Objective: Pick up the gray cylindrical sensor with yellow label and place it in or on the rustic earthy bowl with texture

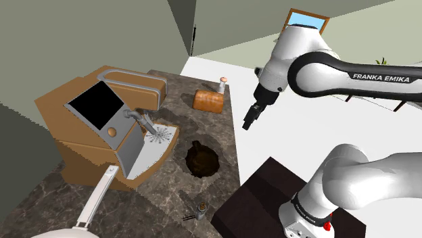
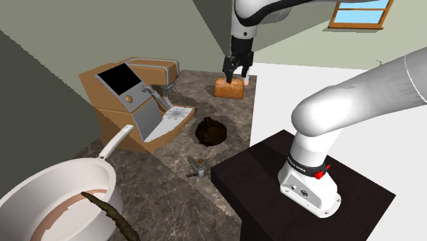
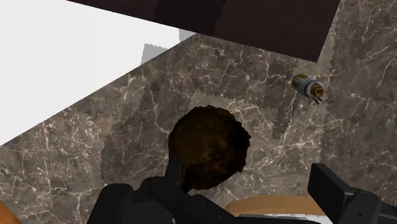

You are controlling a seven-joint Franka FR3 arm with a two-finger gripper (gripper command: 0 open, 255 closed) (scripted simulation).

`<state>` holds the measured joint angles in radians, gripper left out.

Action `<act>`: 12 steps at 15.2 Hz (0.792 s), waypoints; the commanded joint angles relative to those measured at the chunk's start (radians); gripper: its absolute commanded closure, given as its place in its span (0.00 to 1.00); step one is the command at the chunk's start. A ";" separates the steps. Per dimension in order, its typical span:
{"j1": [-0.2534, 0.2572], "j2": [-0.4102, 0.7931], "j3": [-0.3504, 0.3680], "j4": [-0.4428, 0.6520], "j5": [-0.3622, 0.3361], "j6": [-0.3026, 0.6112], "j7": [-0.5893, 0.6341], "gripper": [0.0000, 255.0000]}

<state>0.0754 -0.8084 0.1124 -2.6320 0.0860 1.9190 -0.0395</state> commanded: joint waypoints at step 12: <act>0.139 0.200 0.200 -0.265 0.140 0.515 0.117 0.00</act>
<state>0.2072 -0.6398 0.2967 -2.8882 0.2180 2.3874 0.0696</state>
